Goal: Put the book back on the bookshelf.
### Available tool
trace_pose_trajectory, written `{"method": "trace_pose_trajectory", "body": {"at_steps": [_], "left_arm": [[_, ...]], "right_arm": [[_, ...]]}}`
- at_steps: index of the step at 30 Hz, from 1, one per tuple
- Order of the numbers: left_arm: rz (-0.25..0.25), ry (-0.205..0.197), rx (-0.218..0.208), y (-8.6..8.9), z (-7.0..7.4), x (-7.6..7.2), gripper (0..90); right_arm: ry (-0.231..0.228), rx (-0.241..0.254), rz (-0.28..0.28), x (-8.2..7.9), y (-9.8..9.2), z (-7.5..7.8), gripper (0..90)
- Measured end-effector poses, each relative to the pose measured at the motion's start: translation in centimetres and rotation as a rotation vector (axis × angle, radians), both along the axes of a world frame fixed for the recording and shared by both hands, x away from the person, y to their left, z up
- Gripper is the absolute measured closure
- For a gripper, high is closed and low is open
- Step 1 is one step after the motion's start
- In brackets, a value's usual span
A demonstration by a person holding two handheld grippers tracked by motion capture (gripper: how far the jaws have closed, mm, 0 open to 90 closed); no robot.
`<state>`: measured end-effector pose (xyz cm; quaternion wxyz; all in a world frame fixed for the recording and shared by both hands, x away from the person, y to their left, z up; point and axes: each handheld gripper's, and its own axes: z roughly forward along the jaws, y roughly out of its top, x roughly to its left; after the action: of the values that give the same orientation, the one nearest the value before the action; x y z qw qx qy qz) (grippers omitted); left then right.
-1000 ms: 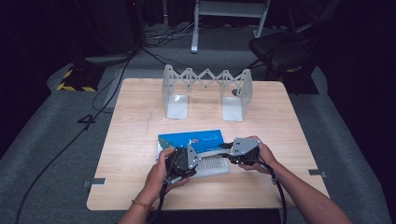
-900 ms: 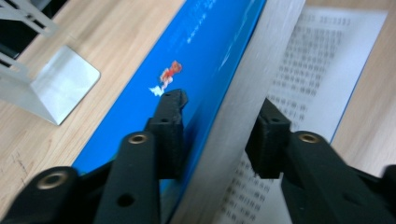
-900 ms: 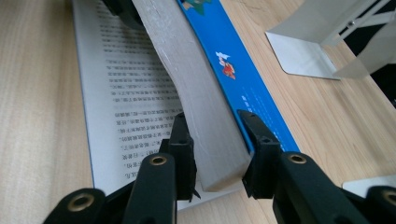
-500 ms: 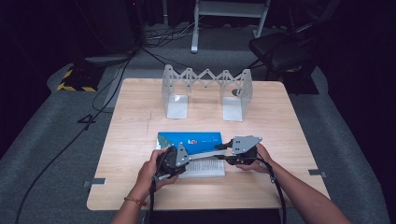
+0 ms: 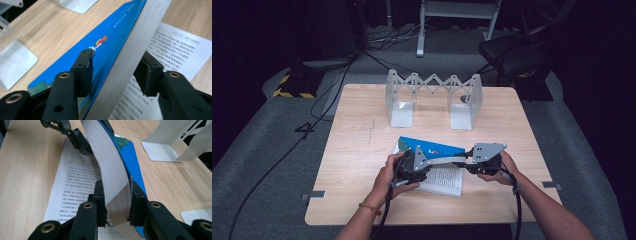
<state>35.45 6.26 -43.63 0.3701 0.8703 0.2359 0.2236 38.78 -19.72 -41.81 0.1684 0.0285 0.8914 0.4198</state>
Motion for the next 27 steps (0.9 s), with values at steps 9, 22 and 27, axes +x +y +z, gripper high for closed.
{"method": "trace_pose_trajectory", "body": {"at_steps": [9,22,27], "left_arm": [[0.014,-0.005,0.075,-2.4,0.2,0.3,48.5],[-0.034,0.070,-0.072,-0.2,-1.2,0.5,69.0],[-0.027,0.048,-0.145,0.9,-0.8,0.5,69.9]], "right_arm": [[0.005,-0.017,-0.005,0.2,-0.3,0.2,73.0],[0.077,0.105,-0.080,1.6,-2.0,0.8,39.1],[0.125,0.160,-0.161,3.7,-4.6,0.2,34.1]]}}
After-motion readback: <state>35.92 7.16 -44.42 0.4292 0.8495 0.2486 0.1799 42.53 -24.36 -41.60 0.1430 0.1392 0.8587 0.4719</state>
